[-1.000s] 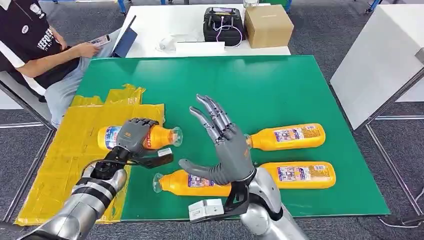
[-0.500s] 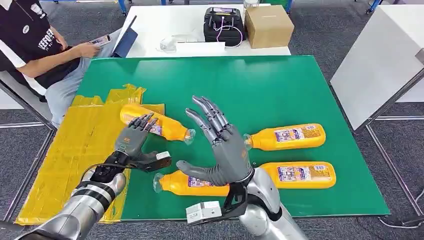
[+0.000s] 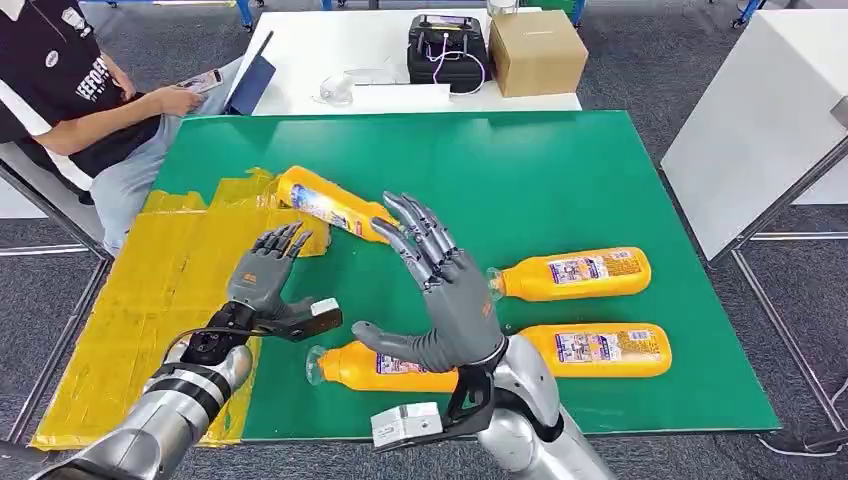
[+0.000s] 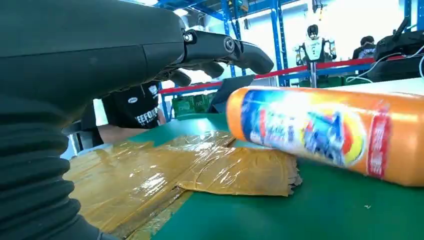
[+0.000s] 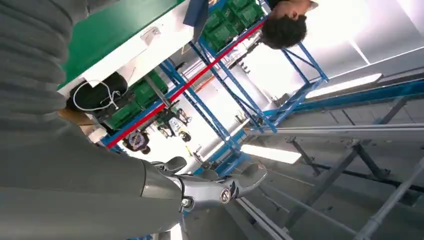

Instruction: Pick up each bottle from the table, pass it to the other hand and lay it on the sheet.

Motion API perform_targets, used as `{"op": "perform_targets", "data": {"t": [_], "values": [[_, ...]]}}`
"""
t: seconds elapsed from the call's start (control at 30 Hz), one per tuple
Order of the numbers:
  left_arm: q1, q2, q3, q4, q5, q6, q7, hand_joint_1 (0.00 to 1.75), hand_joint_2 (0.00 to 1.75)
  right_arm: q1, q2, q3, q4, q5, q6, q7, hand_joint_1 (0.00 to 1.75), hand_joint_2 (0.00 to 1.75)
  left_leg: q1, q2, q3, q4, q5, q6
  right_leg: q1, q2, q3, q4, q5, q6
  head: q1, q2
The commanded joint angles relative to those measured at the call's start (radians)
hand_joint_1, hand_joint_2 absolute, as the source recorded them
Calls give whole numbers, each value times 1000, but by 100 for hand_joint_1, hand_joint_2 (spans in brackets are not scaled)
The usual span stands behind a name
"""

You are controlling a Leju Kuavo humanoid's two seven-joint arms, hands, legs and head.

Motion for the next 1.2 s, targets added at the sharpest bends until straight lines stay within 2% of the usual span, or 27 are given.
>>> {"op": "perform_targets", "data": {"t": [0.03, 0.27, 0.33, 0.43, 0.5, 0.57, 0.6, 0.8, 0.83, 0.87, 0.93, 1.2], "values": [[-36, -10, -3, 61, 0, 1, 2, 0, 175, -42, -27, 25, 54, -2, 3, 6, 0, 175, 1, 2, 3, 0, -1, 0, 2, 0, 4, -2, 0, 0, 0, 0], [-36, -10, -3, 61, 0, 1, 2, 0, 175, -42, -27, 25, 54, -2, 3, 6, 0, 175, 1, 2, 3, 0, -1, 0, 1, 0, 3, -1, 0, 0, 0, 0], [-31, -15, 14, 48, 17, 17, 4, 0, 175, -41, -27, 26, 54, 0, 2, 7, 0, 175, 3, 3, 6, -1, -1, -1, 3, 1, 7, -4, 0, -1, 0, 0], [-19, -22, 43, 19, 49, 44, -11, 0, 175, -42, -26, 28, 60, 6, 4, 11, 0, 175, 1, 2, 3, 0, -1, -1, 2, 0, 4, -2, 0, -1, 0, 0], [2, -32, 81, -28, 117, 45, -55, 0, 175, -52, -35, 42, 76, 25, 34, 29, 0, 175, 1, 1, 1, 0, -1, 0, 1, 0, 2, -1, 0, 0, 0, 0], [30, -36, 110, -93, 188, 19, -109, 0, 175, -69, -52, 62, 102, 2, 112, 41, 0, 175, 2, 3, 5, -1, -2, 0, 3, 1, 6, -4, 0, -1, 0, 0], [48, -41, 128, -129, 233, 8, -137, 0, 175, -80, -62, 76, 120, 23, 130, 54, 0, 175, 0, 2, 2, 0, -1, 0, 1, 1, 2, -1, 0, 0, 0, 0], [173, -92, 260, -413, 572, -64, -304, 0, 175, -163, -105, 184, 334, 185, 218, 165, 0, 175, 1, 4, 4, -1, -1, 0, 2, 3, 4, -3, 1, 0, 0, 0], [189, -169, 361, -522, 713, -123, -435, 0, 175, -187, -148, 230, 385, 229, 346, 266, 0, 175, 1, 3, 3, -1, -1, 0, 1, 2, 3, -2, 0, 0, 0, 0], [200, -159, 359, -576, 890, -145, -441, 0, 175, -180, -187, 240, 413, 214, 310, 240, 0, 175, 1, 4, 4, -1, -1, 0, 1, 3, 4, -3, 1, 0, 0, 0], [207, -154, 339, -643, 868, -169, -365, 0, 175, -175, -207, 240, 481, 196, 242, 186, 0, 175, 2, 1, 2, 0, -1, 0, 2, 0, 5, -4, 0, 0, 0, 0], [189, -152, 336, -577, 872, -168, -379, 0, 175, -183, -194, 247, 453, 188, 261, 211, 0, 175, 0, 3, 3, 0, -1, 0, 1, 2, 4, -2, 0, 0, 0, 0]]}}
